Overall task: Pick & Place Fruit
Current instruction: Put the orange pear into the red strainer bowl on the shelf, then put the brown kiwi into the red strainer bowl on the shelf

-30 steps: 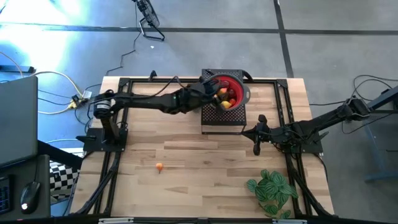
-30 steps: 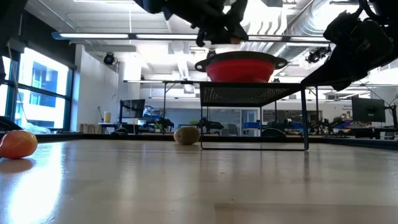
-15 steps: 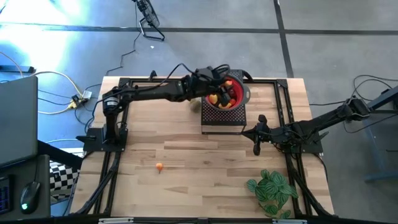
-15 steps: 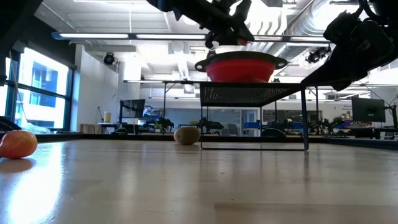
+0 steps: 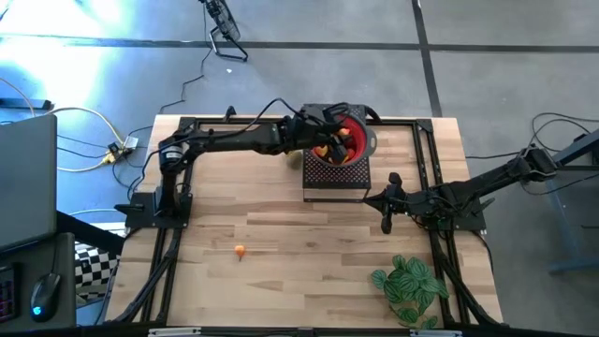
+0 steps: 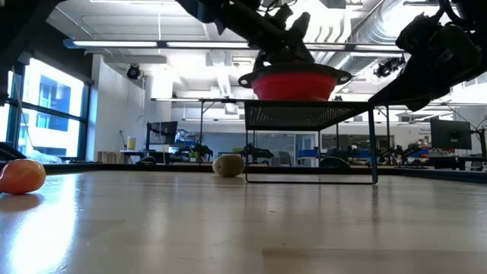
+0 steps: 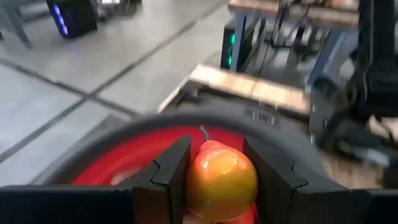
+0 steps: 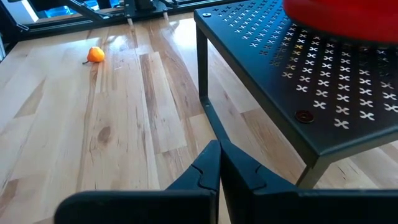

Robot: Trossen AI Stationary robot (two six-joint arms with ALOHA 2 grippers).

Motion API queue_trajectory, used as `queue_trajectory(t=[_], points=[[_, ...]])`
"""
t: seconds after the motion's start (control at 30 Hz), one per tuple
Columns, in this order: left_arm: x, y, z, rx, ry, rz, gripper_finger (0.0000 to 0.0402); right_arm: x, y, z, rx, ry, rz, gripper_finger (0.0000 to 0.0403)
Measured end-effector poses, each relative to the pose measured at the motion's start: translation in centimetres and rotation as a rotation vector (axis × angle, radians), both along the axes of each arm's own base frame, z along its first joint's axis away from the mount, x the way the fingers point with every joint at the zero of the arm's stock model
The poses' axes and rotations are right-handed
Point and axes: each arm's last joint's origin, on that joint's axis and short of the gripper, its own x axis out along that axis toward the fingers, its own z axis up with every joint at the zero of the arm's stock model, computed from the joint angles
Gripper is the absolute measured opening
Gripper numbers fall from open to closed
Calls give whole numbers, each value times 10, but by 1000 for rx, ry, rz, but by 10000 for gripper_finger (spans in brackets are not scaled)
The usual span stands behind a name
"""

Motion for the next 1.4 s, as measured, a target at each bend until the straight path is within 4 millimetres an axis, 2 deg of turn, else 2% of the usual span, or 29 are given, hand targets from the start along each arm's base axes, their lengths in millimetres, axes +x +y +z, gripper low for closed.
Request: queue_trajectory(t=[0.23, 0.5, 0.9, 1.0, 1.27, 1.4], points=[[15, 4, -20, 18, -11, -8, 134, 0, 0, 0, 0, 0, 0, 2], [18, 5, -27, 26, -3, 5, 134, 0, 0, 0, 0, 1, 0, 2], [17, 6, -26, 31, 0, 29, 135, 0, 0, 0, 0, 0, 0, 2], [18, 6, -26, 32, -6, 30, 149, 0, 0, 0, 0, 0, 0, 2], [18, 6, -23, 40, -35, 33, 220, 0, 0, 0, 0, 0, 0, 2], [18, 6, -23, 39, -30, 33, 235, 0, 0, 0, 3, 0, -1, 2]])
